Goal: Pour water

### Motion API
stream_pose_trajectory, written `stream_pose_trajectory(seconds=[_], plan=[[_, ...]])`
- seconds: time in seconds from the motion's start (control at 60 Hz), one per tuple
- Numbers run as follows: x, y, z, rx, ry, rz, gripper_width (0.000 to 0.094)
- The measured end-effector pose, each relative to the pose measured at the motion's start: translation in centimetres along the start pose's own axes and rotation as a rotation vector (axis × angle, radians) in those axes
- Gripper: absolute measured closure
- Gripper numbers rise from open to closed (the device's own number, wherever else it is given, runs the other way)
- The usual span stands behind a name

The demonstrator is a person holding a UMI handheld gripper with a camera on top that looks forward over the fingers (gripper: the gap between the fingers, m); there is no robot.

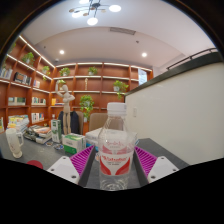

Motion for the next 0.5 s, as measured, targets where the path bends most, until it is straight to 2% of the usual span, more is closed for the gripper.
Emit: stream_pose_trajectory(seconds=[0.1,0.15,0.283,0.317,0.333,0.367,0.5], plan=[[0.1,0.3,-0.6,-0.003,-0.027,-0.002,0.0373],[0.1,0.3,-0.7,-0.001,-0.034,-0.001,0.0389],[0.0,0.2,-1.0,0.010,-0.014,-0.052,0.0509],[-0.1,0.3,-0.5,0.012,-0.016,-0.052,0.0501],[-0.2,0.2,-0.4,0.012,-0.013,-0.055,0.0579],[-0.1,0.0,-0.4,0.001,-0.016,-0.055,0.0607],[-0.2,-0.1,-0.6,-0.015,-0.009,-0.026,0.0607]])
Point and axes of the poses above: the point between the fingertips, and its own axes, seen from behind it with the camera up: y to the left, x up, z backward, against the way the camera looks, the point moved 1 cm from there along z, backward, against the way the camera looks, and after that the axes turned 5 degrees about y, right-handed, at the moved point
